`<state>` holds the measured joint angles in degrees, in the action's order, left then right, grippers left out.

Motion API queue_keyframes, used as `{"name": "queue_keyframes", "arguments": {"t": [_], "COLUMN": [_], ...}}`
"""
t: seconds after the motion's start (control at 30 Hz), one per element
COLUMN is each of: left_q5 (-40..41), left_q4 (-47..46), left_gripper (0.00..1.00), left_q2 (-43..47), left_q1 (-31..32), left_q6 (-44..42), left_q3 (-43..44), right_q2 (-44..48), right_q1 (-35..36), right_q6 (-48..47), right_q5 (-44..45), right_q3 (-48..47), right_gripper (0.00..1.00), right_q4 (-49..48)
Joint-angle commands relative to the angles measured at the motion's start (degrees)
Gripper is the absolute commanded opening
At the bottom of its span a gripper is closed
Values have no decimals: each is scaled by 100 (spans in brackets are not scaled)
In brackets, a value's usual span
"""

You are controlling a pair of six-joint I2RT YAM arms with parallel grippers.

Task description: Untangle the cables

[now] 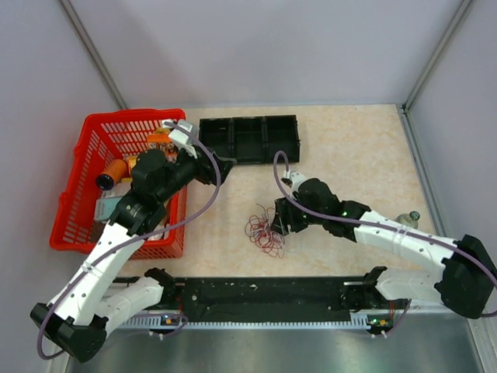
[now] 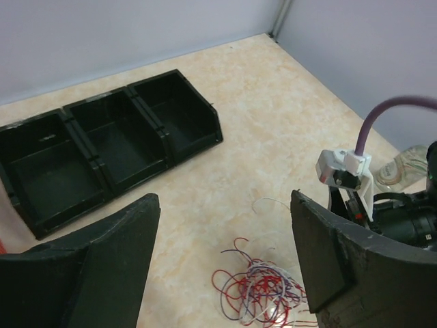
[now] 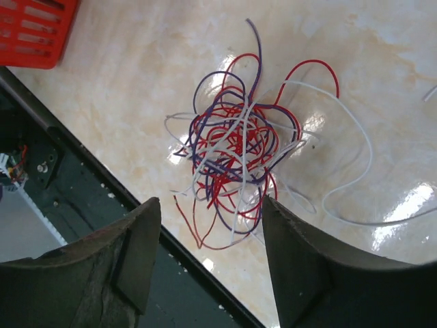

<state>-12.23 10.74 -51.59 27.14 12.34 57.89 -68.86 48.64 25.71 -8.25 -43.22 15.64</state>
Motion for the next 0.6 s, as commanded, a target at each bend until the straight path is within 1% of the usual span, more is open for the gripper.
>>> {"name": "queue_keyframes", "arguments": {"t": [0.0, 0.07, 0.1, 0.17, 0.2, 0.23, 0.3, 0.37, 0.4, 0.43, 0.47, 0.5, 0.57], "left_q5": [9, 351, 370, 231, -23, -112, 97, 526, 842, 1141, 1518, 1661, 1566], "left_q4": [-3, 409, 724, 1104, 1253, 1229, 940, 650, 570, 500, 429, 324, -97], "left_gripper": [85, 86, 86, 83, 80, 79, 80, 96, 99, 99, 99, 98, 96], "left_q2": [-298, -596, -789, -1158, -1299, -1344, -1310, -1283, -1300, -1335, -1362, -1397, -1511], "left_q1": [449, 704, 775, 846, 898, 994, 1284, 1732, 1977, 2189, 2382, 2523, 2630], "left_q6": [-196, -337, -355, -224, -66, 118, 469, 830, 1032, 1173, 1322, 1507, 1849], "left_q3": [266, 459, 565, 715, 689, 584, 198, -232, -356, -479, -585, -734, -1024], "right_q2": [908, 1146, 1286, 1550, 1673, 1700, 1613, 1377, 1210, 1069, 937, 866, 830], "right_q1": [-109, -284, -416, -731, -1081, -1311, -1593, -1691, -1700, -1691, -1691, -1700, -1691], "right_q6": [206, 424, 582, 881, 1057, 1137, 1269, 1226, 1112, 1007, 840, 691, 505], "right_q5": [147, 568, 805, 1219, 1212, 1142, 1097, 1054, 958, 861, 521, 291, -123], "right_q3": [-116, -186, -178, -47, 85, 234, 419, 464, 438, 420, 446, 542, 779], "right_gripper": [61, 61, 61, 62, 62, 63, 66, 67, 67, 67, 66, 65, 62], "right_q4": [209, 745, 1026, 1422, 1590, 1609, 1609, 1548, 1478, 1373, 1137, 830, 136]}}
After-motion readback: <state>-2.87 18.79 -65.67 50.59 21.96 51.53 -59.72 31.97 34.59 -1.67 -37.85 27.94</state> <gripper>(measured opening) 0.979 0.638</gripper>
